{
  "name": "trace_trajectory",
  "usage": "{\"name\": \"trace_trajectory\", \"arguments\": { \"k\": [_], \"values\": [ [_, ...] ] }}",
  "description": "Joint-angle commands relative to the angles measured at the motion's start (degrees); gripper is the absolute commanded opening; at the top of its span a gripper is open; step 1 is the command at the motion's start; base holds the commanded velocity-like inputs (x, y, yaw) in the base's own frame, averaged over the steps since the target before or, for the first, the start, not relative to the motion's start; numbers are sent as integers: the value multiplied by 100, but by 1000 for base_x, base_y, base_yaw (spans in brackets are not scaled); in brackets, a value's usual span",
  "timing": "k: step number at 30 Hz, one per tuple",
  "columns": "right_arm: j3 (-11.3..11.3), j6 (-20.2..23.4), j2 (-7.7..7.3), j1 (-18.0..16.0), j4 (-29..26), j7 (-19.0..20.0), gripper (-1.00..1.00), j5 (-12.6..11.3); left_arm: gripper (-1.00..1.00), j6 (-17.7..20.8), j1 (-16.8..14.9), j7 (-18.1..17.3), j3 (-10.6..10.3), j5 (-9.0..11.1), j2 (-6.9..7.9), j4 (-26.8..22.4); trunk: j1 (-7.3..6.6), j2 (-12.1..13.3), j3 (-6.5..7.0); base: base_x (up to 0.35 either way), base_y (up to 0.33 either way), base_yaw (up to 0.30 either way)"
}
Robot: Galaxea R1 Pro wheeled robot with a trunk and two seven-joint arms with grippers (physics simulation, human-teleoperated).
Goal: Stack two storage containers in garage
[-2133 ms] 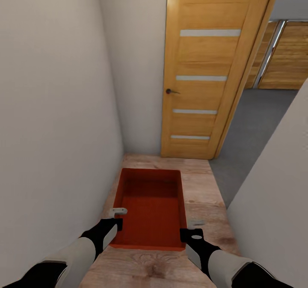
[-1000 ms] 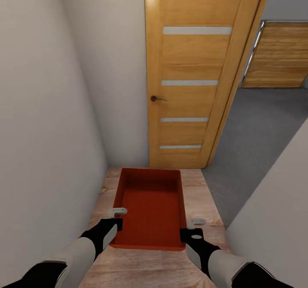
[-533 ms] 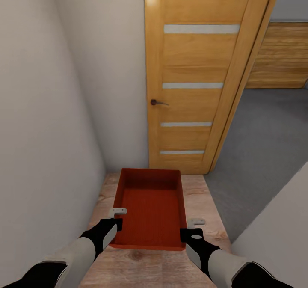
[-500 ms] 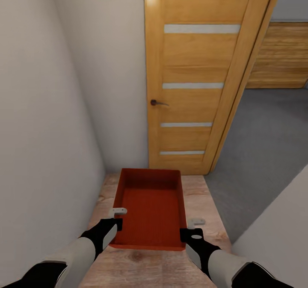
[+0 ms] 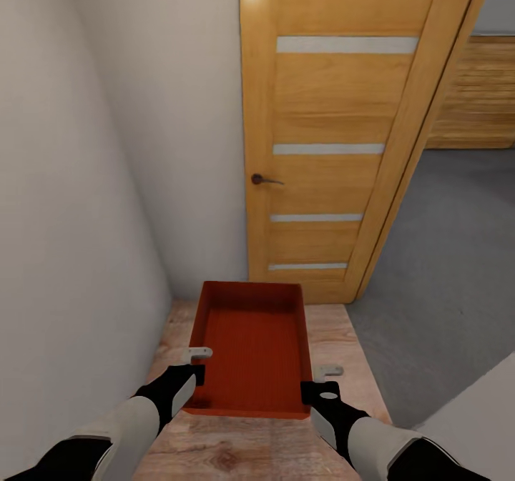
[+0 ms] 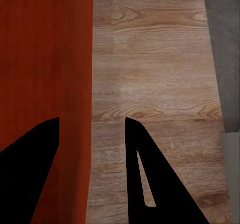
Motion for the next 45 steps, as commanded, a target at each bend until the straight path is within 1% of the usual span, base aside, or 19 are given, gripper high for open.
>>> {"name": "trace_trajectory", "arguments": {
  "k": [1, 10, 40, 45],
  "values": [
    [-54, -131, 4, -8, -16, -14, -100, 24, -100, 39, 2, 36, -34, 24, 1, 8, 6, -11, -11, 323, 0, 0],
    [-54, -130, 4, -8, -16, -17, -100, 24, -100, 36, 2, 36, -34, 24, 1, 0, 6, -11, -11, 276, 0, -23],
    [-54, -130, 4, -8, -16, -19, -100, 24, -100, 39, 2, 27, -34, 26, 1, -20, 6, -11, -11, 2, 0, -283],
    [-54, -130, 4, -8, -16, -19, -100, 24, -100, 44, 2, 27, -34, 37, 1, -22, 6, -11, -11, 130, 99, -123]
  ]
}}
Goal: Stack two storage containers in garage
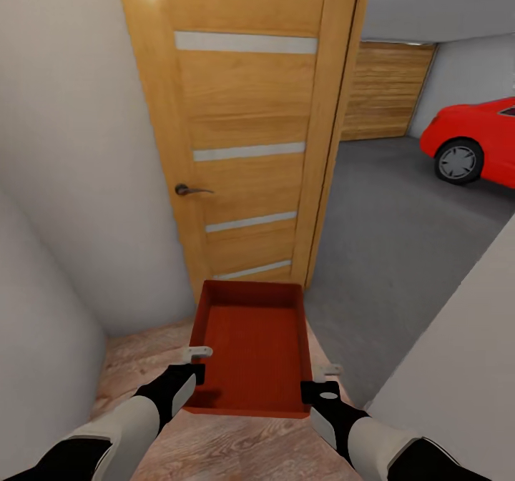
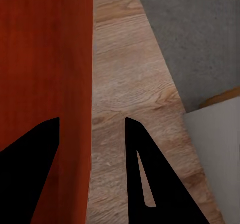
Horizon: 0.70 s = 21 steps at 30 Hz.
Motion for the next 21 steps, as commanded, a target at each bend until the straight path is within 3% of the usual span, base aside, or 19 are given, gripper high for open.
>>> {"name": "trace_trajectory", "arguments": {
  "k": [1, 11, 21],
  "values": [
    [-40, -100, 4, -9, -13, -16, -100, 24, -100, 40, 2, 33, -29, 54, 1, 9, 5, -11, -11, 221, 195, -23],
    [-41, -100, 4, -9, -13, -14, -100, 24, -100, 37, 2, 33, -29, 50, 1, 4, 5, -11, -9, 235, 207, -9],
    [-40, -100, 6, -9, -13, -16, -100, 24, -100, 34, 2, 33, -29, 43, 1, 4, 5, -11, 26, 38, 25, -221]
  ]
}}
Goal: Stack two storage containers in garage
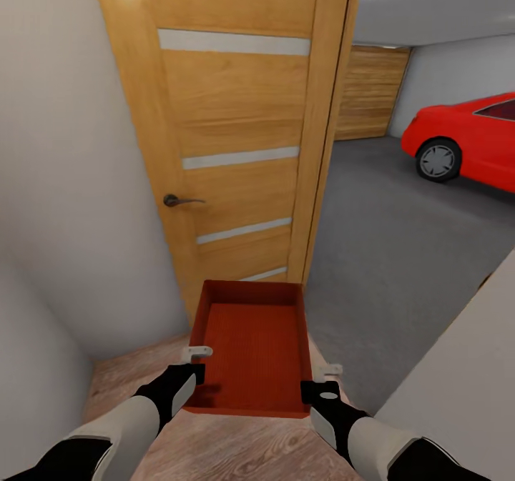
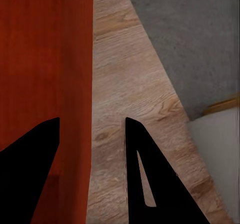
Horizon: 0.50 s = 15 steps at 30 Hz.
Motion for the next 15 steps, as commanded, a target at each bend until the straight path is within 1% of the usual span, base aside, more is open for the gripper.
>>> {"name": "trace_trajectory", "arguments": {
  "k": [1, 15],
  "values": [
    [-42, -86, 4, -9, -16, -14, -100, 31, -100, 40, 2, 34, -27, 45, 1, 7, 3, -12, -7, 1, 1, -259],
    [-44, -86, 2, -9, -16, -14, -100, 31, -100, 40, 2, 34, -27, 43, 1, 7, 3, -12, 48, 0, 0, -257]
  ]
}}
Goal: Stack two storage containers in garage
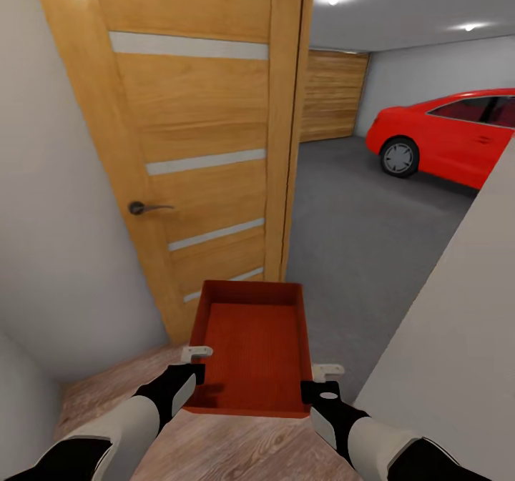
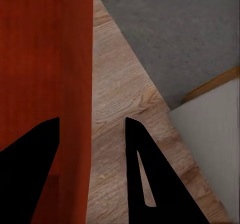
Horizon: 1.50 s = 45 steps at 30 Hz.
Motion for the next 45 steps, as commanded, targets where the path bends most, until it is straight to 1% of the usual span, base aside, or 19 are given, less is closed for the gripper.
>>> {"name": "trace_trajectory", "arguments": {
  "k": [1, 30, 41, 45],
  "values": [
    [-42, -86, 4, -9, -14, -14, -100, 26, -100, 41, 2, 35, -28, 43, 2, 7, 3, -12, -10, 0, 0, -120],
    [-46, -86, -5, -9, -14, -5, -100, 26, -100, 43, 2, 35, -28, 46, -3, 13, 3, -12, -7, 0, 3, -7],
    [-45, -86, -5, -9, -14, -5, -100, 26, -100, 50, 2, 43, -28, 52, -7, 16, 3, -12, -7, 0, 290, 0],
    [-47, -86, 2, -9, -14, -12, -100, 26, -100, 45, 2, 44, -28, 46, -7, 13, 3, -12, -7, 0, 201, -129]
  ]
}}
